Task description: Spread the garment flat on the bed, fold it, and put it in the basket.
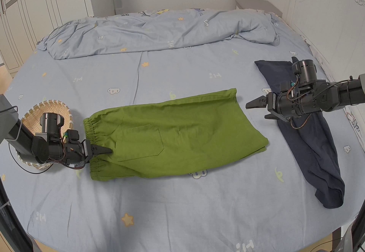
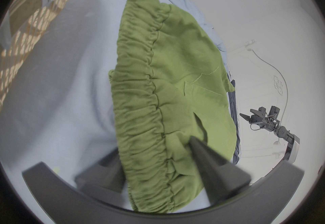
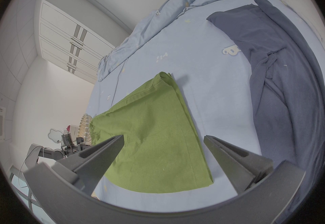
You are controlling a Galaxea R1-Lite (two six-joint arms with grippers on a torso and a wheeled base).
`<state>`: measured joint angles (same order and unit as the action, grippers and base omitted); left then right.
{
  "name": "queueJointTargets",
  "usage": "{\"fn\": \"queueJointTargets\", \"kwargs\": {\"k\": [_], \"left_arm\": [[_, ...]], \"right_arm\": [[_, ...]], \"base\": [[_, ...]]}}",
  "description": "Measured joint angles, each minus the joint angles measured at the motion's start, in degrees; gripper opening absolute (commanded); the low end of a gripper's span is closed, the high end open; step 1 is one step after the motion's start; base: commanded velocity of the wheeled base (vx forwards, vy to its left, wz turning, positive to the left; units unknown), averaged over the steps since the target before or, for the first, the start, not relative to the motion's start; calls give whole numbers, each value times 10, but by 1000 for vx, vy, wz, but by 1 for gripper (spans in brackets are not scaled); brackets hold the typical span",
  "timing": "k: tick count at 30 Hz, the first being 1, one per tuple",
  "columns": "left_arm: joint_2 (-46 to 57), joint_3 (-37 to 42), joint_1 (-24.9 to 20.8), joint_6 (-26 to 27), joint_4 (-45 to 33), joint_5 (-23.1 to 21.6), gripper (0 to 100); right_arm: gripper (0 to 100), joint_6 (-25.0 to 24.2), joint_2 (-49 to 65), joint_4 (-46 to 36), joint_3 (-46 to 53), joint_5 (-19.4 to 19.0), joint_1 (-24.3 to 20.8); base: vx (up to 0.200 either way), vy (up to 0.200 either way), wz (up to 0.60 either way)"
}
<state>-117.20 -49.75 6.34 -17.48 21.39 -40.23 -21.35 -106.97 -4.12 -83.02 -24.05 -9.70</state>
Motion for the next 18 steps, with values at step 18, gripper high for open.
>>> {"fn": "queueJointTargets", "kwargs": {"k": [18], "left_arm": [[33,3,-5,-20,-1,0,0]], "right_arm": [[100,17,-45,-53,3,0,17]], "base": [[0,0,0]]}}
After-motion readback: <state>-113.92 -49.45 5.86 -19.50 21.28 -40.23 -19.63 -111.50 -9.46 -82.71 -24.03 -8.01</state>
